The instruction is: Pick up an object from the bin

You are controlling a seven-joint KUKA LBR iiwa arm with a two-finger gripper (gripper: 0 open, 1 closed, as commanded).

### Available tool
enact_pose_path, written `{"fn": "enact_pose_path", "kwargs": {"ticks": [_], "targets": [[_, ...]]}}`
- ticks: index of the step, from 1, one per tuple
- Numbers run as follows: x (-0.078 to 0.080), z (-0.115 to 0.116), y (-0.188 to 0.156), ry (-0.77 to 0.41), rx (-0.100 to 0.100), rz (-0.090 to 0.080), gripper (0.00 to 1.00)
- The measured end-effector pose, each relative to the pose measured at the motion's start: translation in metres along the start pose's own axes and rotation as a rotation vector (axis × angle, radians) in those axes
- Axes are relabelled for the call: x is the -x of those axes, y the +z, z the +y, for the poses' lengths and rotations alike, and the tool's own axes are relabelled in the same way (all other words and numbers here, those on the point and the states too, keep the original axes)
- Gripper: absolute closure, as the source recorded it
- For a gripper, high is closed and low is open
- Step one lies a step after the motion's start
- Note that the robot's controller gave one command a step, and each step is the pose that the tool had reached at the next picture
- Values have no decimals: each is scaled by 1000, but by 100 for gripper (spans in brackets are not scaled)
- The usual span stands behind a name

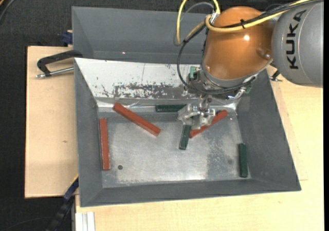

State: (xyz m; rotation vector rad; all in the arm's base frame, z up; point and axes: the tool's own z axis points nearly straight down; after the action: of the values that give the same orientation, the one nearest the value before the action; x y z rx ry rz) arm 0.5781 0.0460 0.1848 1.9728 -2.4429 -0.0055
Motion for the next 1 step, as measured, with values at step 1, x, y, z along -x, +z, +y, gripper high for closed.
{"fn": "enact_pose_path", "kwargs": {"ticks": [1], "targets": [[0,-1,-2,1,-4,-2,100]]}}
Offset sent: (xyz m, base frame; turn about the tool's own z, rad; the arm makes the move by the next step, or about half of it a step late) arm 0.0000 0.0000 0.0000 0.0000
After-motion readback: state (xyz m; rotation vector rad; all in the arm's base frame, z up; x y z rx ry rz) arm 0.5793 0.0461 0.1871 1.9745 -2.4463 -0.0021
